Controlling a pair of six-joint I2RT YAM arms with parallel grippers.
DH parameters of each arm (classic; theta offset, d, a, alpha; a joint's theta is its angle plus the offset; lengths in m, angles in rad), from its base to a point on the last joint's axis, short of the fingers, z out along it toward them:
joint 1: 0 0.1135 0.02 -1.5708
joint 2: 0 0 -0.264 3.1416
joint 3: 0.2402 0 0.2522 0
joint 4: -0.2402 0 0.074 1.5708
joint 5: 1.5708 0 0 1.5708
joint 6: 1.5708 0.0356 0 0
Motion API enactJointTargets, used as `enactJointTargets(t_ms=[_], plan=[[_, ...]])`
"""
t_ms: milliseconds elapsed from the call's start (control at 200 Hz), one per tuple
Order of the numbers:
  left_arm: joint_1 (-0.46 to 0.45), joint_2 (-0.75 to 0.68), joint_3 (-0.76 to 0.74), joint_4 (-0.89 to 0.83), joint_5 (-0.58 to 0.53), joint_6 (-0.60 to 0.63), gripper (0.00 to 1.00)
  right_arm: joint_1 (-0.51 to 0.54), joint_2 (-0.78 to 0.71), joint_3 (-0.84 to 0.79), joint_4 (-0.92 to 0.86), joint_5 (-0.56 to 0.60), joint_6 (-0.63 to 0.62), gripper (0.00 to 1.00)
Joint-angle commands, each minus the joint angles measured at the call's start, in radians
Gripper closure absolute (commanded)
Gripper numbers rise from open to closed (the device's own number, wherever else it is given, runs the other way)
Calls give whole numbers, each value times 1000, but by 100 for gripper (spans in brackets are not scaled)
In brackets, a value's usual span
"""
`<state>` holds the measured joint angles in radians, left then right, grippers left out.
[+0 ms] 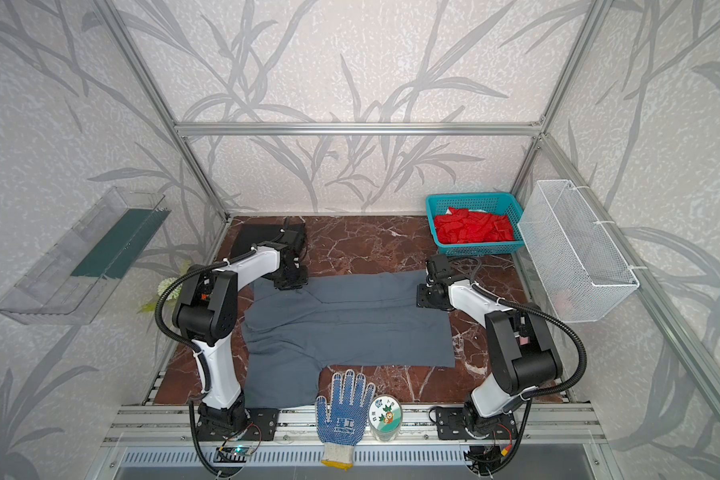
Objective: Fold and stack the t-shirts
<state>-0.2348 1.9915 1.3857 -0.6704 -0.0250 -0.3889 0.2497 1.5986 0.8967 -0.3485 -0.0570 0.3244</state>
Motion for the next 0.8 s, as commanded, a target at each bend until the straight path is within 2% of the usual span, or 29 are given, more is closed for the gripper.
enactJointTargets(t_ms=[0, 110, 315, 485, 795], plan=[[-8, -44, -13, -25, -16, -4, 91, 0, 0, 21, -15, -14, -1, 46], [-14, -64, -29, -22, -24, -15, 100, 0, -15, 9, -17, -9, -1, 47], [-31, -140, -89, -21, -44, -65, 100, 0, -50, -17, -17, -9, 4, 46], [-77, -280, -198, -34, -85, -169, 100, 0, -78, -31, -26, 0, 14, 46], [-279, -608, -492, -81, -194, -448, 100, 0, -105, -29, -20, 10, 12, 46]])
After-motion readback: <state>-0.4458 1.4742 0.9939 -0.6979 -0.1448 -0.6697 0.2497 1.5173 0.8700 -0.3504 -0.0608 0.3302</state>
